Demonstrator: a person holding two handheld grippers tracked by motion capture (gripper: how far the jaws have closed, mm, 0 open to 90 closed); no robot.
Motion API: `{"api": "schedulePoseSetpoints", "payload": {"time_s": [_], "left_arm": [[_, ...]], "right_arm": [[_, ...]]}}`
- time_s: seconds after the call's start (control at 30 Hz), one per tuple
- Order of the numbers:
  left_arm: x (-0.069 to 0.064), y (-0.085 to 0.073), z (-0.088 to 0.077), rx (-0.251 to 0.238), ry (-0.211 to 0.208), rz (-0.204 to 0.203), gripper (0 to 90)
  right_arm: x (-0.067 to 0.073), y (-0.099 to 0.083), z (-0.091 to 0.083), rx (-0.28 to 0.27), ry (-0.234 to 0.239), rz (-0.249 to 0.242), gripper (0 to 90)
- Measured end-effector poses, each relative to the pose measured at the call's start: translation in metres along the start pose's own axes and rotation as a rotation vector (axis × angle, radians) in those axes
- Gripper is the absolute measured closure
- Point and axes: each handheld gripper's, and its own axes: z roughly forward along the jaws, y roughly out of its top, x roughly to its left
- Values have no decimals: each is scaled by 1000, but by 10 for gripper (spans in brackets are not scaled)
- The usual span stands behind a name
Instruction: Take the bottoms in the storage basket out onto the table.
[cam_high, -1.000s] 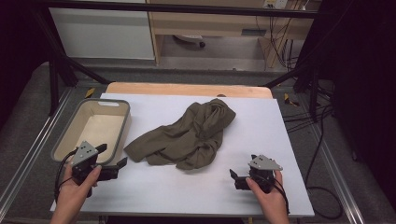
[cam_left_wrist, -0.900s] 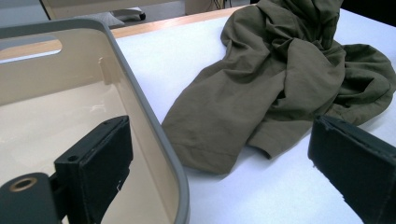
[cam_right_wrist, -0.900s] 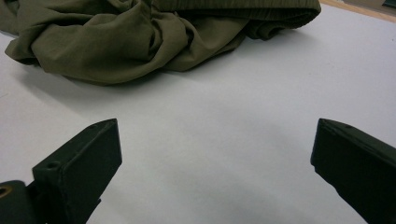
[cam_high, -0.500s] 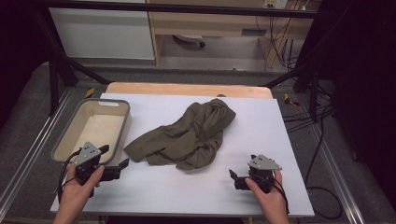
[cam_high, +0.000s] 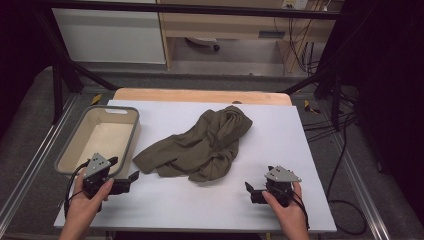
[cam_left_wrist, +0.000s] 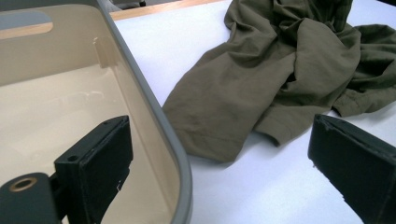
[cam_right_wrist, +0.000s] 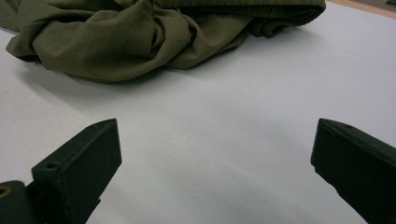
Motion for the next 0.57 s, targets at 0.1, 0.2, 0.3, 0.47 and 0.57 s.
{"api": "schedulePoseSetpoints", "payload": {"time_s": [0.1,0.2,0.3,0.47,0.57], "left_arm": [[-1,0,1,3,-1,3,62],[-1,-1,2,5,-1,3,61],[-2,-1,3,11,-1,8,62],[-2,-2,5,18,-4,12,61],[-2,-2,5,17,-2,8,60]], "right_arm": [[0,0,0,0,1,1,24],[0,0,0,1,3,-2,24],[0,-1,1,4,2,-2,25],[-1,-1,1,8,1,-1,24],[-1,-2,2,20,-2,3,24]]}}
